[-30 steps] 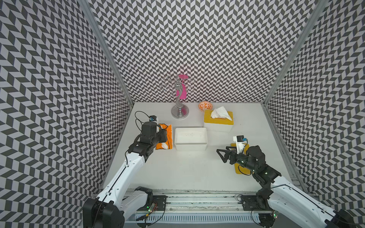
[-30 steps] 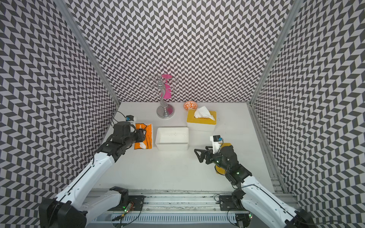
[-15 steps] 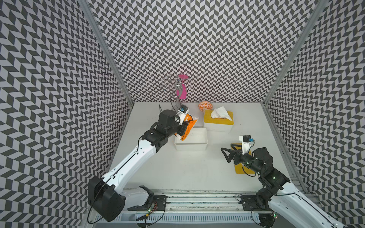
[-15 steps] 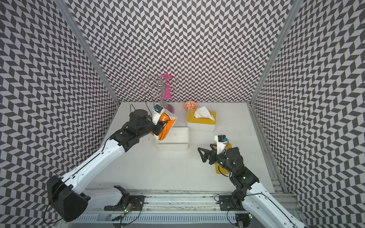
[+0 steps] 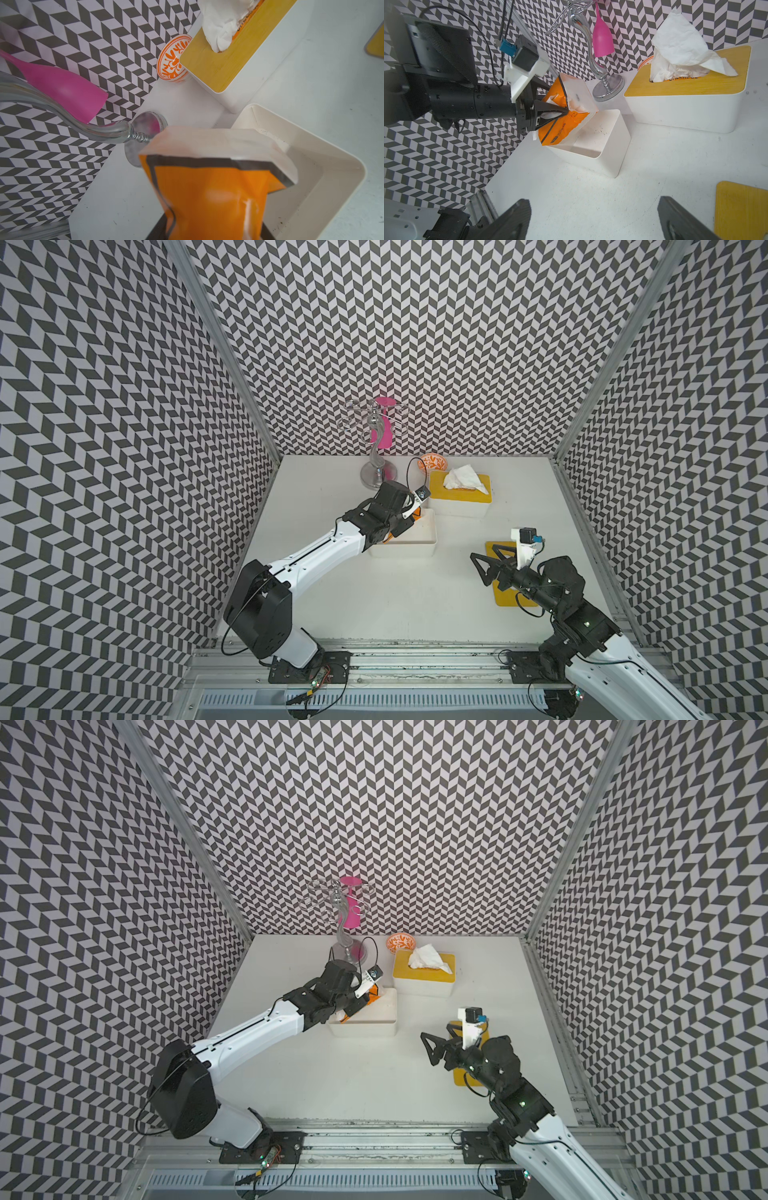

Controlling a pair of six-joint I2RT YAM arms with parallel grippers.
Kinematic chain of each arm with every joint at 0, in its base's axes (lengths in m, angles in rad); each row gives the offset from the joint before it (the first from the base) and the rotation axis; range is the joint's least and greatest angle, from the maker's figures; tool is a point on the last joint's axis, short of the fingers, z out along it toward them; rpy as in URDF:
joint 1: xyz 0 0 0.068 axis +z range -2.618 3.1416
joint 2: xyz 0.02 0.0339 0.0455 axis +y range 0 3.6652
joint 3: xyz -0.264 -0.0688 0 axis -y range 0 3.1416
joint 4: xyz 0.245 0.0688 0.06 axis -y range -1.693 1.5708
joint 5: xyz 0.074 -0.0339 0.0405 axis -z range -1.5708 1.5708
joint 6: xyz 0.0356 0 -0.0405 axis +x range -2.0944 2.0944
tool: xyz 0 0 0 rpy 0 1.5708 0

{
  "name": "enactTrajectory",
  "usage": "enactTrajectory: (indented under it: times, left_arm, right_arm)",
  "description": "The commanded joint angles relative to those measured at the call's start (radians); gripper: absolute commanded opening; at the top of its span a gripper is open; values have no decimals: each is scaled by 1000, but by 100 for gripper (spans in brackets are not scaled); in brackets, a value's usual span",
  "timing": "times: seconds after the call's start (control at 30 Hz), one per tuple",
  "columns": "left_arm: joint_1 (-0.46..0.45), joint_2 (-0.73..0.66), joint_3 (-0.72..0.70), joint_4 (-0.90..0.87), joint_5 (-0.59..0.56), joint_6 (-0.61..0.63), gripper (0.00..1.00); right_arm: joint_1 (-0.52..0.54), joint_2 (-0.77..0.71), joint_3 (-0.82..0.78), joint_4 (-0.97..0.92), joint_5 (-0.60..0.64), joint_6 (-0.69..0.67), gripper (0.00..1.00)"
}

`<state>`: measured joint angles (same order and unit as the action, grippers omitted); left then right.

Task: Put the tissue paper into the tissue box
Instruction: Place the paper towel in the tissue box.

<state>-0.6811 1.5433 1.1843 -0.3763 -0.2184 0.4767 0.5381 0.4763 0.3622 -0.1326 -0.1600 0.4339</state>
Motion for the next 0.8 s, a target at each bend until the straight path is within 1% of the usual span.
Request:
enactTrajectory:
  times: [0.0,0.1,0.17,0.3,0.5,0.63,0.77]
  left_arm:
    - [-27,16,25,5,-44,43,48]
    - [-41,35,19,-8,-41,56,48]
    - [-47,47,21,-20,-18,57,50]
    - [-49,83,45,-62,25,53,56]
    - [-50,162,128,-140,63,27,74]
    - [-50,192,179,-172,54,3,79]
    - [-50,164,205,-178,57,-12,83]
  right_arm:
    - [-3,-6,17,27,13,-3,100]
    - [-4,-3,15,32,10,-1,100]
    - [-4,-1,15,35,7,1,100]
    - [-4,1,14,36,1,3,100]
    - [-4,15,8,48,-13,13,100]
    - [-3,28,7,47,-15,11,100]
    - [-3,44,9,51,-15,6,100]
